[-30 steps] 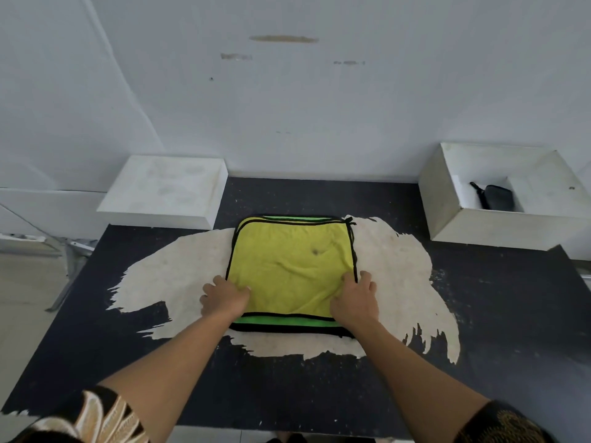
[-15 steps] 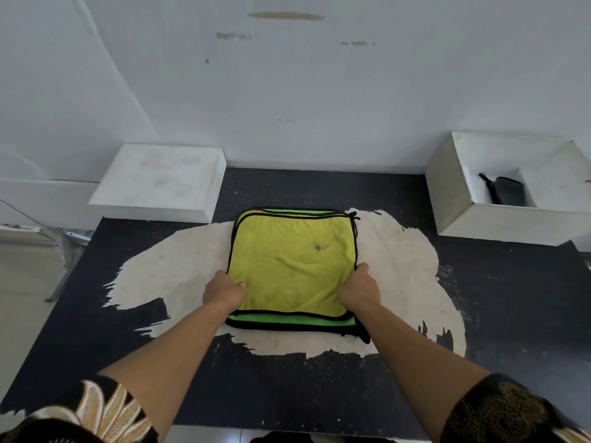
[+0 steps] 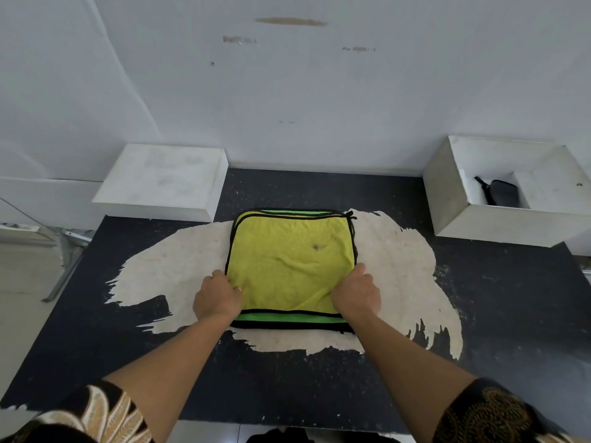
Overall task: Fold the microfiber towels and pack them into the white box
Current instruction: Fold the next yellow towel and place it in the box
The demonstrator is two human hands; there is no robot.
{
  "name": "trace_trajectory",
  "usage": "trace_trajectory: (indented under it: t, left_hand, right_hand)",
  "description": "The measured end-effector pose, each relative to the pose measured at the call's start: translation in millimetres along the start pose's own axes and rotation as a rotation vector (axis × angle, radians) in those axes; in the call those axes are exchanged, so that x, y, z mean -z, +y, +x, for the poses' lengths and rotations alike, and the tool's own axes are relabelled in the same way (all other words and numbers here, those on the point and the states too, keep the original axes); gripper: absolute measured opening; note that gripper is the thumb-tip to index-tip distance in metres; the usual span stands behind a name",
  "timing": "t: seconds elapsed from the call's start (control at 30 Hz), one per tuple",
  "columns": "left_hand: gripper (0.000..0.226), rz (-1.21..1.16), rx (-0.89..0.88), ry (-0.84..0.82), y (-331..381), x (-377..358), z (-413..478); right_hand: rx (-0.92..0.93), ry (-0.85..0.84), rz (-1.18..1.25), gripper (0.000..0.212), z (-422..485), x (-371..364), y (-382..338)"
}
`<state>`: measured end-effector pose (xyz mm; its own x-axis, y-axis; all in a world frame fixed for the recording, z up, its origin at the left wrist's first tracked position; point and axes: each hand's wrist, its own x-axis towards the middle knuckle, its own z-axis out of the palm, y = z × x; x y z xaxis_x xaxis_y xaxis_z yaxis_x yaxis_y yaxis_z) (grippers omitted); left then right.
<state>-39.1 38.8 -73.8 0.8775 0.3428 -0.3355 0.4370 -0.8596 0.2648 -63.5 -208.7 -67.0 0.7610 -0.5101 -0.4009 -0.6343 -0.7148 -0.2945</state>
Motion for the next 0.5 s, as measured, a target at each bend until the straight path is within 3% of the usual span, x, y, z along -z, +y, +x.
trace_trajectory:
  t: [0.17, 0.27, 0.5]
  left_hand:
    - [0.031, 0.069, 0.14, -0.139, 3.0, 11.9, 1.6]
    - [0.018, 0.138, 0.148, -0.172, 3.5, 15.7, 2.2]
    - [0.013, 0.052, 0.111, -0.155, 5.1, 16.2, -0.1]
  right_hand:
    - [-0.145, -0.06, 0.091, 0.045, -2.7, -3.4, -3.7]
    - [-0.182, -0.045, 0.151, 0.045, -4.2, -5.5, -6.0]
    - [-0.25, -0.132, 0.166, 0.045, -4.4, -5.3, -5.0]
